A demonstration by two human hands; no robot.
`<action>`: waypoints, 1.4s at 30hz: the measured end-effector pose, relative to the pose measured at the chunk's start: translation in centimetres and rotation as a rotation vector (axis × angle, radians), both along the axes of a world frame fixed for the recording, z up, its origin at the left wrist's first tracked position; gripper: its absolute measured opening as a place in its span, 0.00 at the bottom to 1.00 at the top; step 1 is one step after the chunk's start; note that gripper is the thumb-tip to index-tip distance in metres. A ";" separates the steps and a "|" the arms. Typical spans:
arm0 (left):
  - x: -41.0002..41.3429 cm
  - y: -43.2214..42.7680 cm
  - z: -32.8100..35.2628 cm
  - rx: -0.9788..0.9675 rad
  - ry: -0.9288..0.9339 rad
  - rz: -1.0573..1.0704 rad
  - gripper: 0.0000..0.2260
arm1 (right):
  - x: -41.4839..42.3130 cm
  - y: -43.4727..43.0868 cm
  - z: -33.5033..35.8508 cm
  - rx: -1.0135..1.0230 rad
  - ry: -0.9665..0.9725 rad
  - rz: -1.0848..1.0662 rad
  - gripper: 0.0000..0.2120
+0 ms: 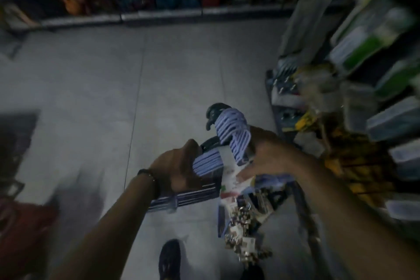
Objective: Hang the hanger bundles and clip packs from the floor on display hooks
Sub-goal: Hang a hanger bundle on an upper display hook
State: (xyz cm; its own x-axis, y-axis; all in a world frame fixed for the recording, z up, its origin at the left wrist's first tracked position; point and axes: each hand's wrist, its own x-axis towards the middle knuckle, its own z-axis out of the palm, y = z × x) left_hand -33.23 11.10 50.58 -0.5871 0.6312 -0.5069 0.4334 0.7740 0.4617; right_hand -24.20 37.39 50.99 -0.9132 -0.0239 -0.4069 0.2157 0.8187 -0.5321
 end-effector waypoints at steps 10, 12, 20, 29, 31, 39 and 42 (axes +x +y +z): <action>3.5 11.0 29.9 0.188 0.707 -0.361 0.38 | 13.3 4.6 25.8 -0.208 0.277 -0.459 0.18; 6.3 12.8 33.8 0.352 0.875 -0.152 0.47 | 16.9 5.0 29.3 -0.282 0.380 -0.637 0.17; 21.7 18.2 39.5 1.331 -0.241 0.105 0.56 | 33.1 -1.6 41.8 -0.511 1.027 -1.192 0.13; 38.3 17.5 46.6 1.135 -1.212 -0.432 0.35 | 46.6 -14.8 45.9 -0.336 1.273 -1.524 0.17; 42.2 16.4 47.4 1.172 -1.239 -0.434 0.37 | 50.0 -17.8 46.8 -0.175 1.255 -1.629 0.19; 57.6 11.1 51.2 1.235 -1.060 -0.583 0.24 | 63.8 -29.3 55.0 0.905 0.132 -1.889 0.36; 63.7 9.2 53.1 1.178 -1.074 -0.630 0.14 | 68.1 -31.9 58.4 1.272 0.106 -1.871 0.27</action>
